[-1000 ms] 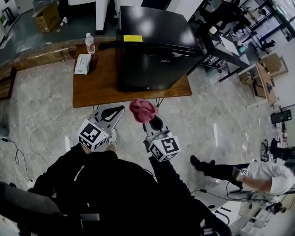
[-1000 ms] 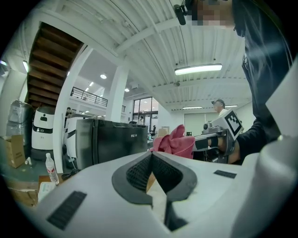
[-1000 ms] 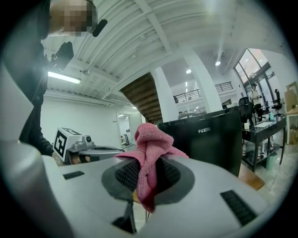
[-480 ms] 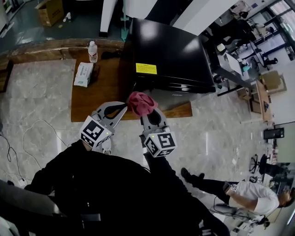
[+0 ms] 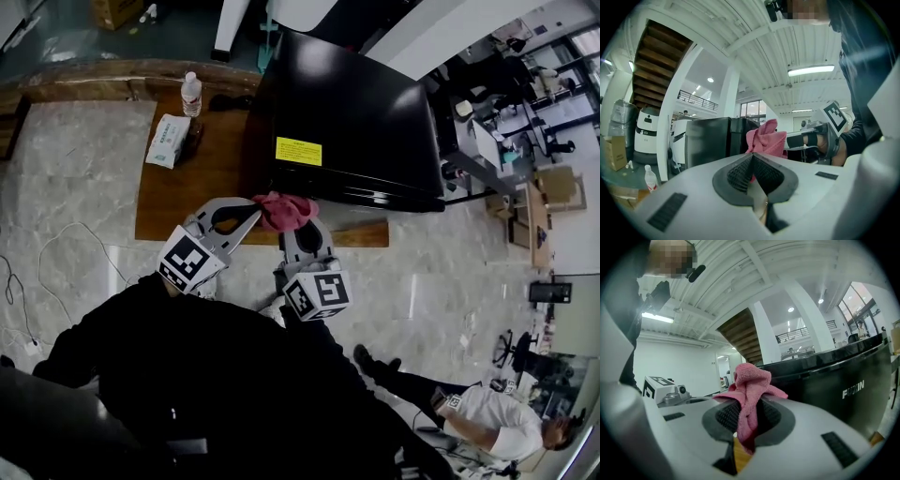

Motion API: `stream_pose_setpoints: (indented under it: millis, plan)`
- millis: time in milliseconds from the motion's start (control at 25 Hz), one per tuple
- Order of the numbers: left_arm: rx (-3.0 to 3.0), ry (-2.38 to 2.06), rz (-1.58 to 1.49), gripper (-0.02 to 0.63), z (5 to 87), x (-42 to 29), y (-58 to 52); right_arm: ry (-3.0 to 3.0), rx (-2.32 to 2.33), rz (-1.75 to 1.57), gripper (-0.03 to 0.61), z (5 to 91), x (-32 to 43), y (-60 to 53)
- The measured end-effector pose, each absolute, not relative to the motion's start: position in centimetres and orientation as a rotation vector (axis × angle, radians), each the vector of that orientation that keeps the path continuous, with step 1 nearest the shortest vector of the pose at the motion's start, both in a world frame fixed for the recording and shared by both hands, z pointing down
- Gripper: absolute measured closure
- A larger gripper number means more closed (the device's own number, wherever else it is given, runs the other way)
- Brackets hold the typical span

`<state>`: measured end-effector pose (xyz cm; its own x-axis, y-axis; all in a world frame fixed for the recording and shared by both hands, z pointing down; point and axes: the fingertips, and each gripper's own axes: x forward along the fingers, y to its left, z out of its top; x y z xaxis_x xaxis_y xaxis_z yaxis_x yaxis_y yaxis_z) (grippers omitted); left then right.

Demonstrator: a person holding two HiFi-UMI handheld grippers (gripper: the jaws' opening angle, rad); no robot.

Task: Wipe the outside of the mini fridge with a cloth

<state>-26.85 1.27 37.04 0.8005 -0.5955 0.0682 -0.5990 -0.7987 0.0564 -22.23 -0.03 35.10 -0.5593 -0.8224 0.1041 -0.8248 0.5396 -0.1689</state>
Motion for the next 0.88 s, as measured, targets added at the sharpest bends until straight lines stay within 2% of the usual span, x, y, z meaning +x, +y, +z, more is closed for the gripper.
stream_pose_setpoints:
  millis: [320,880]
  plan:
    - [2.898,-0.989,0.085,0.609,36.9,-20.0,1.3,-2.758,1.417,0.368,0.522,35.9,-15.1,-1.1]
    - [2.907,-1.121,0.125,0.609,36.3,-0.5,0.4,-2.821,1.392,0.419,0.518,37.0,5.9,-2.7]
